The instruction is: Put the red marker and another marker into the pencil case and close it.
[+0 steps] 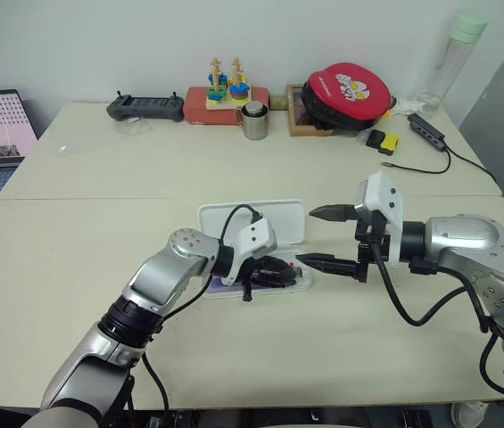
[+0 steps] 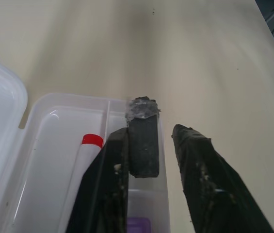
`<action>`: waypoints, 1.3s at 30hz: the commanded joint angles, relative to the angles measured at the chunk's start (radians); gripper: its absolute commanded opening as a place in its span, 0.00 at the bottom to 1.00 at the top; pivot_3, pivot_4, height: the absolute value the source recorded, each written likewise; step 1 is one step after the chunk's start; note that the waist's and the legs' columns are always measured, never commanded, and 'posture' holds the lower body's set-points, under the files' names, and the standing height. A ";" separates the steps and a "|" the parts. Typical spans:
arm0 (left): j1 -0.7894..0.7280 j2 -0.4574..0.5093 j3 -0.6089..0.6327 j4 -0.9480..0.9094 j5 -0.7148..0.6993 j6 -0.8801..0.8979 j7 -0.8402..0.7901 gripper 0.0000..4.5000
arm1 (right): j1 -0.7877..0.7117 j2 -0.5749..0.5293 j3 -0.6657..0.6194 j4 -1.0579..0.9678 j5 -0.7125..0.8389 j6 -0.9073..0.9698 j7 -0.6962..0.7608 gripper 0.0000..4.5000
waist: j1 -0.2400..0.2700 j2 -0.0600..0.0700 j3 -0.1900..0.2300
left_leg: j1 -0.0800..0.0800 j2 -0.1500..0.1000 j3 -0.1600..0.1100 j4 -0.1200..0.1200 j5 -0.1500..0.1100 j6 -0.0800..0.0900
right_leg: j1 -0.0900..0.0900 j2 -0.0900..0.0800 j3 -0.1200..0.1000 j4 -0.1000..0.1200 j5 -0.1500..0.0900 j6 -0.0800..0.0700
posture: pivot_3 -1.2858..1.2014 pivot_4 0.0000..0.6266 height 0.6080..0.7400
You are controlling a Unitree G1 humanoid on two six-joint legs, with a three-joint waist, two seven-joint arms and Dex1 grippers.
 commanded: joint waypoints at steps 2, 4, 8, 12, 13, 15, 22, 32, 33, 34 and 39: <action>-0.016 -0.010 0.008 -0.009 0.003 -0.006 0.002 0.62 | -0.005 0.002 -0.017 -0.026 0.008 -0.010 -0.004 1.00 | 0.000 0.000 0.000 | 0.000 0.000 0.000 0.000 0.000 0.000 | 0.000 0.000 0.000 0.000 0.000 0.000 | 0.52 0.24 1.00; -0.017 -0.008 0.015 -0.013 -0.005 -0.001 -0.003 0.71 | -0.004 0.002 -0.017 -0.025 0.008 -0.011 -0.004 1.00 | 0.000 0.000 0.000 | 0.000 0.000 0.000 0.000 0.000 0.000 | 0.000 0.000 0.000 0.000 0.000 0.000 | 0.52 0.24 1.00; -0.016 -0.013 0.025 -0.017 -0.022 0.017 -0.006 0.88 | -0.006 0.002 -0.016 -0.023 0.008 -0.012 -0.005 1.00 | 0.000 0.000 0.000 | 0.000 0.000 0.000 0.000 0.000 0.000 | 0.000 0.000 0.000 0.000 0.000 0.000 | 0.52 0.24 1.00; -0.022 -0.020 0.038 -0.008 -0.021 0.013 0.007 0.99 | -0.011 0.007 -0.021 -0.017 0.006 -0.019 -0.007 1.00 | 0.000 0.000 0.000 | 0.000 0.000 0.000 0.000 0.000 0.000 | 0.000 0.000 0.000 0.000 0.000 0.000 | 0.52 0.24 1.00; -0.026 -0.026 0.064 -0.015 -0.044 0.031 0.015 0.99 | -0.020 0.016 -0.026 -0.008 0.003 -0.026 -0.013 1.00 | 0.000 0.000 0.000 | 0.000 0.000 0.000 0.000 0.000 0.000 | 0.000 0.000 0.000 0.000 0.000 0.000 | 0.52 0.24 1.00; -0.033 -0.037 0.145 -0.044 -0.111 0.082 0.038 0.99 | -0.056 0.037 -0.036 0.024 0.001 -0.041 -0.020 1.00 | 0.000 0.000 0.000 | 0.000 0.000 0.000 0.000 0.000 0.000 | 0.000 0.000 0.000 0.000 0.000 0.000 | 0.52 0.24 1.00; 0.030 0.032 0.455 -0.202 -0.310 0.260 0.157 1.00 | -0.287 0.128 0.002 0.319 -0.095 -0.098 -0.042 0.80 | -0.011 0.000 0.000 | 0.001 0.001 0.002 0.000 0.000 0.000 | -0.002 0.000 0.001 0.002 0.000 0.000 | 0.52 0.24 1.00; 0.255 0.221 0.798 -0.305 -0.464 0.345 0.194 1.00 | -0.585 0.325 0.217 0.963 -0.419 -0.330 -0.013 0.30 | -0.022 0.000 0.000 | 0.001 0.000 0.002 -0.001 0.000 0.000 | -0.003 0.000 0.001 0.002 0.000 0.000 | 0.52 0.24 1.00; 0.276 0.232 0.811 -0.303 -0.471 0.339 0.190 1.00 | -0.600 0.340 0.224 1.007 -0.439 -0.351 -0.006 0.25 | -0.024 0.000 0.000 | 0.001 0.000 0.002 -0.001 0.000 0.000 | -0.003 0.000 0.001 0.001 0.000 0.000 | 0.52 0.24 1.00; 0.305 0.245 0.829 -0.298 -0.475 0.324 0.176 1.00 | -0.617 0.357 0.235 1.059 -0.462 -0.377 0.007 0.20 | -0.022 0.000 0.000 | 0.001 0.000 0.001 -0.002 0.000 0.000 | -0.003 0.000 0.001 0.001 0.000 0.000 | 0.52 0.24 1.00; 0.394 0.276 0.867 -0.278 -0.466 0.256 0.150 1.00 | -0.657 0.413 0.298 1.234 -0.562 -0.484 0.087 0.01 | -0.030 0.001 0.000 | -0.002 0.000 0.000 -0.001 0.000 0.000 | -0.004 0.000 -0.001 0.000 0.000 -0.001 | 0.52 0.24 1.00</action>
